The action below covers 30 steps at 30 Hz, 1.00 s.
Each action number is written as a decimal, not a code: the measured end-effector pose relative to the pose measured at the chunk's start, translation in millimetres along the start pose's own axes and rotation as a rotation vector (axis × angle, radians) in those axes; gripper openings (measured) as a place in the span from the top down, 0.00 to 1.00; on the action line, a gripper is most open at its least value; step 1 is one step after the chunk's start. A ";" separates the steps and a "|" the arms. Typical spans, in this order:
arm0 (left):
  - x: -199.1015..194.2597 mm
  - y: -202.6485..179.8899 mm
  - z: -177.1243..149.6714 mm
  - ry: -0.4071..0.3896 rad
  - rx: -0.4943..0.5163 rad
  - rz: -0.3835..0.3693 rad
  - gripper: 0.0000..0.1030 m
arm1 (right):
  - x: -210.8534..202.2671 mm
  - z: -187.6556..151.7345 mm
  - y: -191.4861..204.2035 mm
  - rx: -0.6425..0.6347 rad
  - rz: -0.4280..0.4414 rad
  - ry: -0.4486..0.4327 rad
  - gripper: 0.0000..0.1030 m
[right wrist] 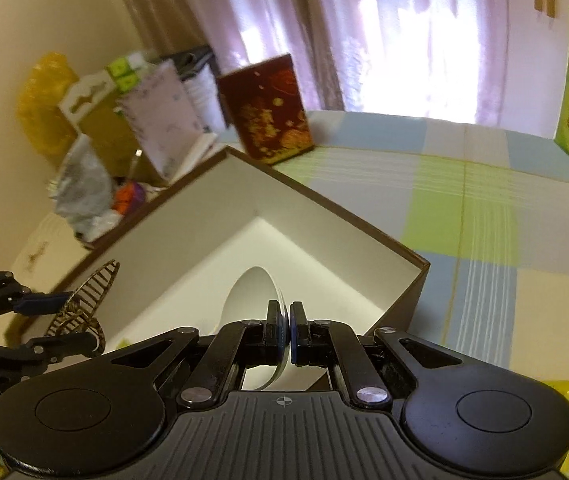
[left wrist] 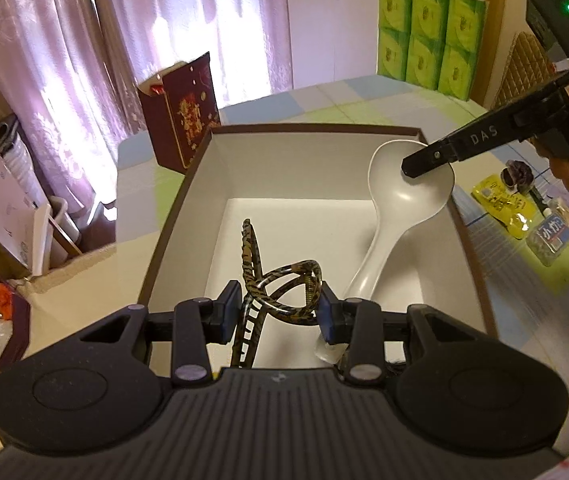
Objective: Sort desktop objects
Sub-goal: 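Carry the hair clip and rice paddle over the box with both tools, then open both tools to drop the hair clip and rice paddle into the box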
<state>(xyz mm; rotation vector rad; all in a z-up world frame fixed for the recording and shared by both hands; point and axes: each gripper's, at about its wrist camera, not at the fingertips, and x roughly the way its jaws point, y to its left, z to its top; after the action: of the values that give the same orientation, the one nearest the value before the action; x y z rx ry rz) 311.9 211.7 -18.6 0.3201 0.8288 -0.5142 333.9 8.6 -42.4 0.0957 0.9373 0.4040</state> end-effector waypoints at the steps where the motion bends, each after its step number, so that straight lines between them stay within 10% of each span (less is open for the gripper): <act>1: 6.3 1.6 1.7 0.007 -0.005 -0.003 0.67 | 5.4 -0.1 0.0 0.001 -0.006 0.007 1.00; 25: 91.1 8.9 6.1 0.165 -0.052 -0.036 0.67 | 59.8 -6.4 19.1 -0.241 -0.146 0.092 0.98; 28: 91.8 9.8 5.8 0.171 -0.052 -0.035 0.67 | 59.1 -7.2 20.1 -0.271 -0.138 0.091 0.84; 30: 92.2 10.2 5.5 0.175 -0.051 -0.034 0.67 | 55.6 -7.6 22.5 -0.291 -0.136 0.075 0.45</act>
<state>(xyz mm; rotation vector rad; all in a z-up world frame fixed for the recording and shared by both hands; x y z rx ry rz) 373.0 189.3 -85.0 0.3076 1.0166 -0.5005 350.3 49.6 -83.7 -0.2486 0.9437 0.4159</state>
